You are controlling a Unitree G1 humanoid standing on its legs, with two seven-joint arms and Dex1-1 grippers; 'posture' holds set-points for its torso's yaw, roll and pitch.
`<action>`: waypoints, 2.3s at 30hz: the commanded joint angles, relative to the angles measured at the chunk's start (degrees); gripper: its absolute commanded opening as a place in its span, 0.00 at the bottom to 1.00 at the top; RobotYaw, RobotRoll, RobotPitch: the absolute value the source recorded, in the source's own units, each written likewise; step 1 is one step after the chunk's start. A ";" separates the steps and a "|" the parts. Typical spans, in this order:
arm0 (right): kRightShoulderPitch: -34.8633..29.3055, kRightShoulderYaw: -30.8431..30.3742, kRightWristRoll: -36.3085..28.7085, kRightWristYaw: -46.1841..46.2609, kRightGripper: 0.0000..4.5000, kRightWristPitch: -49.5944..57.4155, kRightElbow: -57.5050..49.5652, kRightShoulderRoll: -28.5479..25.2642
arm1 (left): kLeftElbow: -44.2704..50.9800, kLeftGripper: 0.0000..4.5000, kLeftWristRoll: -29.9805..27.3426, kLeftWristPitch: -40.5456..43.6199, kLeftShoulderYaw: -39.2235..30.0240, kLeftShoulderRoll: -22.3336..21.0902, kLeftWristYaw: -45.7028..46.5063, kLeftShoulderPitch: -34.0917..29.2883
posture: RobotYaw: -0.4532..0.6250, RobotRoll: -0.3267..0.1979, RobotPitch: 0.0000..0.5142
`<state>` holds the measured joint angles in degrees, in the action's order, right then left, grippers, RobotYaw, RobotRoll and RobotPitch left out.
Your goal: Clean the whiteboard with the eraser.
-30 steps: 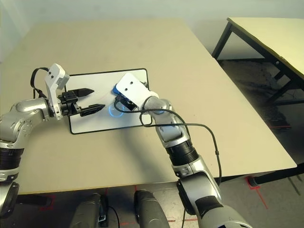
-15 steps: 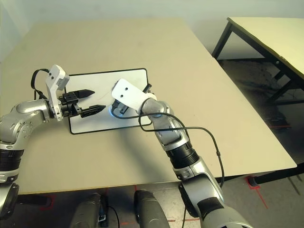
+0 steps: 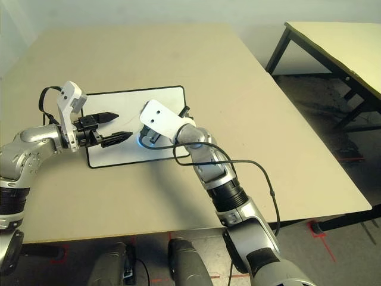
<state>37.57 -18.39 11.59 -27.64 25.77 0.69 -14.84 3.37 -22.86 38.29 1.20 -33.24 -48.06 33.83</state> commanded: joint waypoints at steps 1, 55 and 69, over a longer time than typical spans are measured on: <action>-2.88 -1.30 -0.91 -1.78 0.01 3.71 -0.90 0.66 | 0.05 1.00 -0.11 0.18 -0.20 -0.53 -0.23 -0.50 | 0.41 0.62 0.27; -3.12 0.66 -6.43 -2.33 0.01 -1.16 4.93 6.88 | 1.68 1.00 0.16 5.89 0.79 -12.76 -7.91 -1.78 | 0.45 0.62 0.25; 0.91 1.37 -6.89 -1.86 0.01 -4.32 10.01 8.53 | 1.28 1.00 0.20 5.48 0.96 -12.82 -8.15 -1.62 | 0.45 0.62 0.25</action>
<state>37.08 -18.66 4.54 -31.22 22.75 8.08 -6.66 4.53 -22.78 43.67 1.55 -45.89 -55.88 32.58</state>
